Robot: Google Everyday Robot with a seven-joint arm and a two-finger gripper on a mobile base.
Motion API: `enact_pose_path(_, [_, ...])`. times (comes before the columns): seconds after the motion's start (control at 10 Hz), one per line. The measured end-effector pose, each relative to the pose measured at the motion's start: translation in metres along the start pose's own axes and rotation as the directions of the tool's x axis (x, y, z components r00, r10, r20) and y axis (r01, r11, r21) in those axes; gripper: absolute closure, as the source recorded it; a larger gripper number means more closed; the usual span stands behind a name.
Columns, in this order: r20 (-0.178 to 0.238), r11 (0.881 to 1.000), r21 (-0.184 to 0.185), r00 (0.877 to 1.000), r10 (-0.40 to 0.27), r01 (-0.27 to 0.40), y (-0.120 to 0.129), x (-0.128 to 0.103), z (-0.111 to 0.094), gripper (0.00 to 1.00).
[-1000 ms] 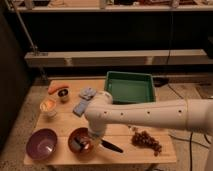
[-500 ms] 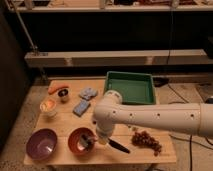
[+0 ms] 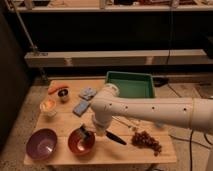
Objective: Wipe red bowl with brush
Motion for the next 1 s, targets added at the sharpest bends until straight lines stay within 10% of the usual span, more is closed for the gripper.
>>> enact_pose_path(0.5, [-0.023, 0.996, 0.023, 0.996, -0.084, 0.084, -0.031, 0.033, 0.006, 1.00])
enact_pose_path(1.0, [-0.020, 0.994, 0.042, 0.995, -0.097, 0.098, -0.057, 0.000, 0.004, 1.00])
